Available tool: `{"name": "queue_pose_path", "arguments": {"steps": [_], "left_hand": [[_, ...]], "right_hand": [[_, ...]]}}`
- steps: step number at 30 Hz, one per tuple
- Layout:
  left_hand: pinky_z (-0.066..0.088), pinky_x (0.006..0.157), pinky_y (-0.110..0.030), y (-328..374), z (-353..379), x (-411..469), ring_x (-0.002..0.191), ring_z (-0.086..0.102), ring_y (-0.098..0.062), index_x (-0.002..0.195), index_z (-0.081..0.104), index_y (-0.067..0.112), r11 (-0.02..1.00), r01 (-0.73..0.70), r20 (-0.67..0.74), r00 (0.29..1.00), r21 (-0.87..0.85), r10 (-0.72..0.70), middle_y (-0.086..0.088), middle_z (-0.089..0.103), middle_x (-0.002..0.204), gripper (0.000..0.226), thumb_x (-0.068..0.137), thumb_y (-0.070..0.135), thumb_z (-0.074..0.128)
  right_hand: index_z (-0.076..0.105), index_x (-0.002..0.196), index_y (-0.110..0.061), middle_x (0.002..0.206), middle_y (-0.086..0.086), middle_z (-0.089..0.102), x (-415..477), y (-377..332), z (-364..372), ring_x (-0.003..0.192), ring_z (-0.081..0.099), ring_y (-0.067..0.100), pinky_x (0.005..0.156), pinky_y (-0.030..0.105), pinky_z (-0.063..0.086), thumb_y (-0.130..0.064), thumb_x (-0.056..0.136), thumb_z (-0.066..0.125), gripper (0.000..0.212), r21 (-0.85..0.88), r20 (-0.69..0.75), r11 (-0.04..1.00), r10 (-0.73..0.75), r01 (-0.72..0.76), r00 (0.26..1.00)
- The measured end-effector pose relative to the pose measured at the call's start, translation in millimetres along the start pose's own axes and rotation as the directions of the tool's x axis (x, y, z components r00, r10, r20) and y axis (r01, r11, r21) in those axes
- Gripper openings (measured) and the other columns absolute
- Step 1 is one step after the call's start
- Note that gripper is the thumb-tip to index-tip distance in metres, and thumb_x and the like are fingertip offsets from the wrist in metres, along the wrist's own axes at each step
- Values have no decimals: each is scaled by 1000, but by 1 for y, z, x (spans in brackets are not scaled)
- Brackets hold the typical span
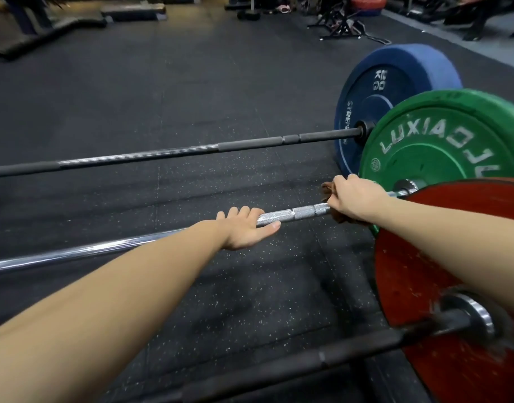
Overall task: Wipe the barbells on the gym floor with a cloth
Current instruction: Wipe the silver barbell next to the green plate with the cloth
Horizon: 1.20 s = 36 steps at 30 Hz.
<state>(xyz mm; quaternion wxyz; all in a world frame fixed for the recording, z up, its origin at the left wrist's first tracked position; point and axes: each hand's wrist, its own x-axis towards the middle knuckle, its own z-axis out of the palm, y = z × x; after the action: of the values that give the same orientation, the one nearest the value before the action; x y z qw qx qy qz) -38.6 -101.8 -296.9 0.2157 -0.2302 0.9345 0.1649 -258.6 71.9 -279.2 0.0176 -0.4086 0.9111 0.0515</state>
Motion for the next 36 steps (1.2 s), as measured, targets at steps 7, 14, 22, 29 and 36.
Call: {"name": "queue_pose_path", "arguments": {"steps": [7,14,22,29,36], "left_hand": [[22,112,-49,-2,1,6,140,29,-28,158,22,34,1000,11,3,1000,3,-11,0,32,156,82,93,83,13],[21,113,-49,1,-1,1,144,26,-28,160,19,32,1000,5,20,1000,12,-6,-2,29,159,83,94,81,14],[23,114,-49,5,1,0,143,27,-30,160,18,31,998,21,-8,1000,63,-21,-4,30,159,76,98,74,27],[24,114,-49,3,0,2,141,29,-30,159,18,33,999,10,9,1000,45,-11,-3,31,157,80,95,80,24],[23,113,-49,2,1,0,141,29,-29,159,17,32,998,-4,8,1000,62,4,-2,31,156,82,94,79,34]], "right_hand": [[49,114,-4,122,27,57,10,51,-2,112,58,47,90,50,45,-35,101,48,34,63,40,968,240,-242,970],[49,123,-3,125,25,58,2,17,-13,110,60,44,88,46,48,-36,99,48,40,14,123,979,198,-201,972],[49,122,-10,118,16,55,-18,-80,-12,105,62,43,78,41,42,-41,100,44,38,192,85,976,-118,100,989],[44,101,-16,112,17,63,0,-42,-14,91,59,39,73,40,42,-38,98,43,22,163,77,985,-64,50,995],[52,116,-12,109,17,62,7,22,-18,86,54,36,76,41,45,-40,99,44,34,30,131,991,125,-130,983]]}}
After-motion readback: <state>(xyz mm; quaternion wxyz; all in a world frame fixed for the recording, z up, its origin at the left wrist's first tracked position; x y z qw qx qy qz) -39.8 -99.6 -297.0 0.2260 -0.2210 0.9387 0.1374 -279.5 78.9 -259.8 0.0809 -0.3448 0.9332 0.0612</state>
